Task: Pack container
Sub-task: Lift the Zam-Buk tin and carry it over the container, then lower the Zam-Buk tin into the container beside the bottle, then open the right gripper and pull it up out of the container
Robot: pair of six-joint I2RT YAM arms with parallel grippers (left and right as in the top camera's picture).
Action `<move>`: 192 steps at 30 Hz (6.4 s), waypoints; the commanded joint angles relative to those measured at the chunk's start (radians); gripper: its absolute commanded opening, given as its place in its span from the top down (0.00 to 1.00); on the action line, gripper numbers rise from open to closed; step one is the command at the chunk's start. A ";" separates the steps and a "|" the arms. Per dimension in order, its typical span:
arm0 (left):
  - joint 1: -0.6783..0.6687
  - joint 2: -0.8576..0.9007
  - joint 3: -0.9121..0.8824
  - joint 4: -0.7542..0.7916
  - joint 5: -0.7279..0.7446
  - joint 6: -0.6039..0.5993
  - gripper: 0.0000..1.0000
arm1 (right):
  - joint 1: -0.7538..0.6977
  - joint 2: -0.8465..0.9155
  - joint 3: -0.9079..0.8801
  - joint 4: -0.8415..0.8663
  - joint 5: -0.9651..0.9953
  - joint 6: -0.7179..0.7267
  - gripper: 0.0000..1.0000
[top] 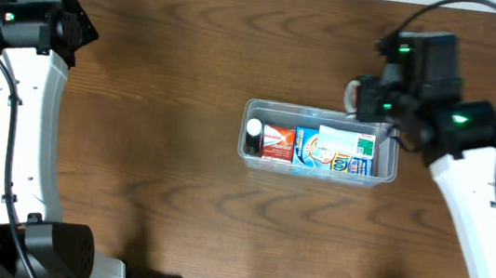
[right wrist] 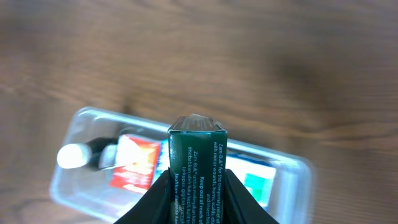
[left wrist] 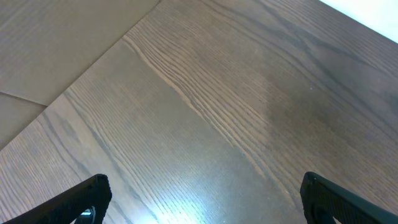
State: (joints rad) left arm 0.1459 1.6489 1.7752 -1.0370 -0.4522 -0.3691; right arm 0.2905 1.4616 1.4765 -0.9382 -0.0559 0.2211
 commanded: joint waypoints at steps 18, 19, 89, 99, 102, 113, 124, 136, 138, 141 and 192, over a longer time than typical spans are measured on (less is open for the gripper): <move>0.002 -0.014 0.011 -0.002 -0.016 -0.002 0.02 | 0.182 0.172 -0.002 0.036 -0.004 0.364 0.77; 0.002 -0.014 0.011 -0.002 -0.016 -0.002 0.02 | 0.190 0.173 -0.005 0.037 -0.004 0.377 0.78; 0.002 -0.014 0.011 -0.002 -0.016 -0.001 0.02 | 0.273 0.173 -0.380 0.468 0.082 0.485 0.82; 0.002 -0.014 0.011 -0.002 -0.016 -0.002 0.02 | 0.274 0.173 -0.391 0.498 0.082 0.485 0.81; 0.002 -0.014 0.011 -0.002 -0.016 -0.001 0.02 | 0.274 0.174 -0.395 0.505 0.082 0.485 0.81; 0.002 -0.014 0.011 -0.002 -0.016 -0.002 0.02 | 0.274 0.180 -0.412 0.524 0.082 0.490 0.79; 0.002 -0.014 0.011 -0.002 -0.016 -0.001 0.02 | 0.273 0.187 -0.437 0.560 0.090 0.467 0.66; 0.002 -0.014 0.011 -0.002 -0.016 -0.002 0.02 | 0.272 0.187 -0.437 0.554 0.124 0.402 0.45; 0.002 -0.014 0.011 -0.002 -0.016 -0.002 0.02 | 0.271 0.187 -0.437 0.553 0.146 0.389 0.45; 0.002 -0.014 0.011 -0.002 -0.016 -0.002 0.02 | 0.268 0.186 -0.437 0.552 0.161 0.370 0.44; 0.002 -0.014 0.011 -0.002 -0.016 -0.002 0.02 | 0.022 -1.215 -0.436 0.277 0.389 0.051 0.01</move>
State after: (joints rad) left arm 0.1459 1.6489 1.7752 -1.0367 -0.4522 -0.3691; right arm 0.3191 0.2993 1.0439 -0.6502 0.3271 0.3363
